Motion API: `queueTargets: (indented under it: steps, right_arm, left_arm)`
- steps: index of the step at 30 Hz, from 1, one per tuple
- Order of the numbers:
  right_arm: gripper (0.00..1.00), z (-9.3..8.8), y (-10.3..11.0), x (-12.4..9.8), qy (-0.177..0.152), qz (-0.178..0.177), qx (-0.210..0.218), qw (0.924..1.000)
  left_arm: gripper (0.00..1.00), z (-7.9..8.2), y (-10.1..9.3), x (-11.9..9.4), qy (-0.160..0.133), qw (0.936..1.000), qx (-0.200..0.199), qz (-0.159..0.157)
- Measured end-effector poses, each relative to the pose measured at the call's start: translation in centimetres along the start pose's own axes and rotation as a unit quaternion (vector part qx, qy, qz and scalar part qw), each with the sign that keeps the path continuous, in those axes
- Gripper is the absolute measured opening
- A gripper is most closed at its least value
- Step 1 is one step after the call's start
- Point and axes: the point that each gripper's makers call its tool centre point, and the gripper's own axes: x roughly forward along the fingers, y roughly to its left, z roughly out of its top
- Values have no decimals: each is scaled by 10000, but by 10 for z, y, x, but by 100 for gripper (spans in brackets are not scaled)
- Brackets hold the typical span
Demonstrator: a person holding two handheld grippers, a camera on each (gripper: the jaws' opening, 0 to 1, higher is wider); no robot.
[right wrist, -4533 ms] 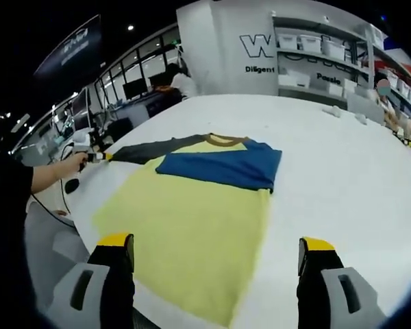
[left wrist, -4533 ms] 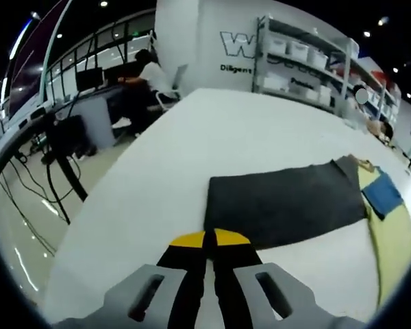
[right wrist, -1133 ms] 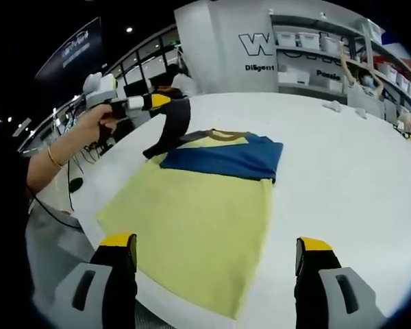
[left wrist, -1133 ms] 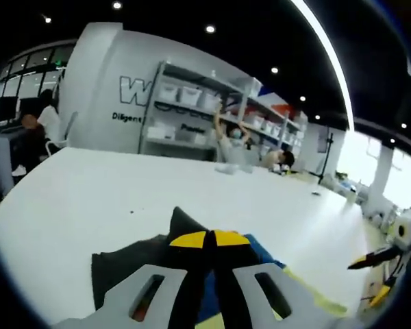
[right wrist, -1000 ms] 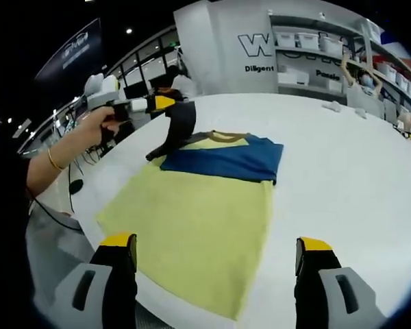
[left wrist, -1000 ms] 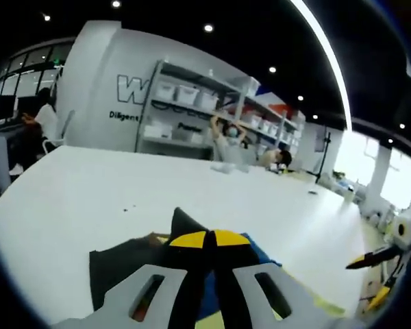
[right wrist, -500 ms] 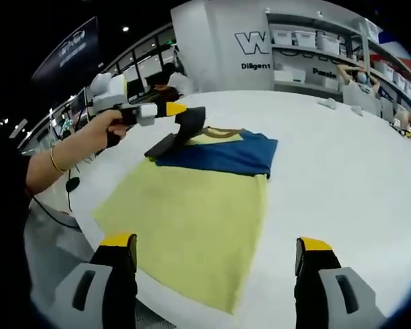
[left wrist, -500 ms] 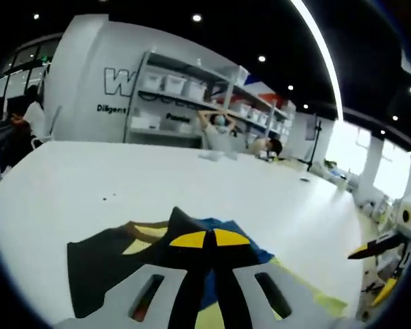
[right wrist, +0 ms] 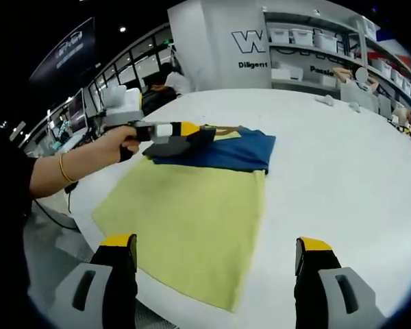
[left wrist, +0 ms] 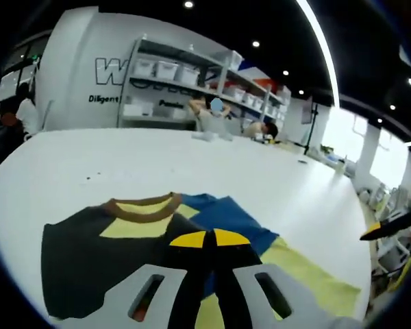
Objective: Fold the garment on the visible template until the final outline fits inside the template.
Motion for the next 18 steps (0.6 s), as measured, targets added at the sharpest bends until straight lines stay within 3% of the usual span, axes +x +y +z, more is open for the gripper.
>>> queueTargets:
  steps: [13,18]
  right_arm:
    - [95,-13,-8,4,169,-76,121,9998]
    - [95,-10,-9,4,154,-72,87,9998]
  left_arm:
    - [2,-29,-14,20,257,9994,105,-183]
    - [15,-25,-13,16,225,9996,40,-193]
